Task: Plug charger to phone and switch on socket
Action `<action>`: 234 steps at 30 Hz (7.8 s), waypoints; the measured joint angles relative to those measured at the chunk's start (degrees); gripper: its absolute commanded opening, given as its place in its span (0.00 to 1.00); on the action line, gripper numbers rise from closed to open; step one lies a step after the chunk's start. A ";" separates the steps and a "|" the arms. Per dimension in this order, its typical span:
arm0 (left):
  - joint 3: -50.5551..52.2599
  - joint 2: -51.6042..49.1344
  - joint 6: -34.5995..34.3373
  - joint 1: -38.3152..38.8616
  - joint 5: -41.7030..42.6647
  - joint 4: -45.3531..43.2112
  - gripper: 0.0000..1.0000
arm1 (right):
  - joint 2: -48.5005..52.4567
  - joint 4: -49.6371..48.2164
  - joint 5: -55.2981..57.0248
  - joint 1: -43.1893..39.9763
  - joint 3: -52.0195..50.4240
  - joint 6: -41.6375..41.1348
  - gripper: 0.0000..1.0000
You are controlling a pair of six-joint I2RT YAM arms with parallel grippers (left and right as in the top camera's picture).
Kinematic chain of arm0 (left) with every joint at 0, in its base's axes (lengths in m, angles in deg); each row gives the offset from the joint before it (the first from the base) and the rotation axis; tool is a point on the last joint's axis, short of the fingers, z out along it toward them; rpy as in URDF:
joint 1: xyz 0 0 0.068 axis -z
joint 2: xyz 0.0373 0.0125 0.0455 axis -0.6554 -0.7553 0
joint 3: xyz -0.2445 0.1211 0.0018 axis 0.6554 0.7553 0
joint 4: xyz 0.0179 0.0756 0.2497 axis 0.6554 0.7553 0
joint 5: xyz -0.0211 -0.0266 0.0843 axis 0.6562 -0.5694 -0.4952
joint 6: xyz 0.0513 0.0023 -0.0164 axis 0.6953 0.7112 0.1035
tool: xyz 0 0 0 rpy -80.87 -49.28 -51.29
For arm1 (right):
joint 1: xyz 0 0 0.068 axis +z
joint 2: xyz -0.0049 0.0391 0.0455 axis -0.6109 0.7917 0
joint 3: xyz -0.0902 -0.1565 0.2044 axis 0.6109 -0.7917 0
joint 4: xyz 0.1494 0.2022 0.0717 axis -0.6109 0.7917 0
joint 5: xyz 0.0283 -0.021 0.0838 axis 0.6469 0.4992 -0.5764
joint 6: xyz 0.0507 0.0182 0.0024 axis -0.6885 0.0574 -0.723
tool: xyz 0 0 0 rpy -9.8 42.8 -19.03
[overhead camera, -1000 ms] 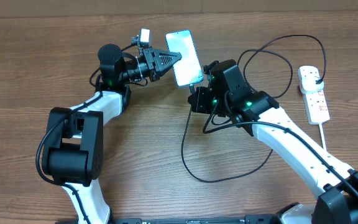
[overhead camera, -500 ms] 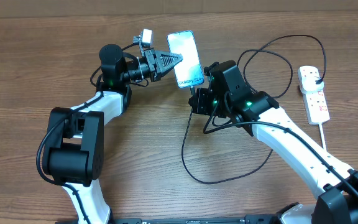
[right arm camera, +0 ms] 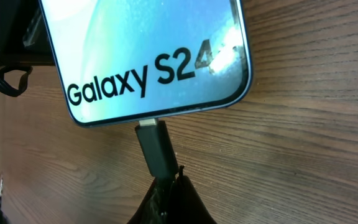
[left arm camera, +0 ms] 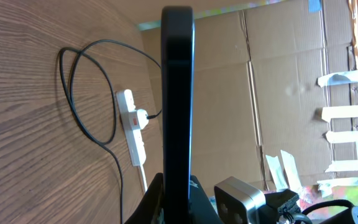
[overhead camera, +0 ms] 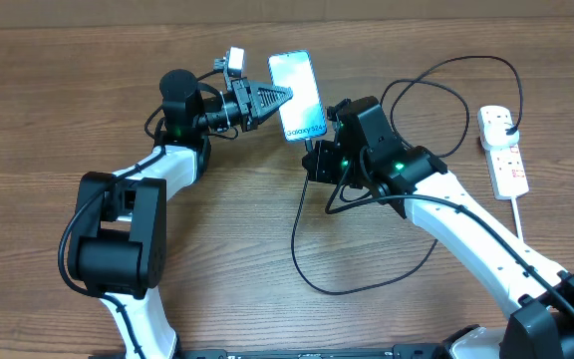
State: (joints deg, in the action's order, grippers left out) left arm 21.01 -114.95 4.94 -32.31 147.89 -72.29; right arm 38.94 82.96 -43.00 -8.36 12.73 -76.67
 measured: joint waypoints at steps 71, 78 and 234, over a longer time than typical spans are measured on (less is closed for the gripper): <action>-0.22 -0.09 38.53 0.76 -21.51 52.52 0.04 | -24.70 21.73 1.11 -0.39 0.13 10.34 1.00; -0.70 -0.04 38.97 0.76 -23.63 56.61 0.23 | -24.70 21.68 1.09 -0.39 0.13 10.36 1.00; -0.83 35.82 56.92 8.26 -37.59 85.70 0.99 | 23.93 -0.79 2.67 -58.82 7.69 3.02 0.04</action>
State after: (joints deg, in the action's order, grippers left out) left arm 20.18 -79.12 61.85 -24.04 110.30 13.41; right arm 62.88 82.18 -40.34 -67.17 20.43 -73.65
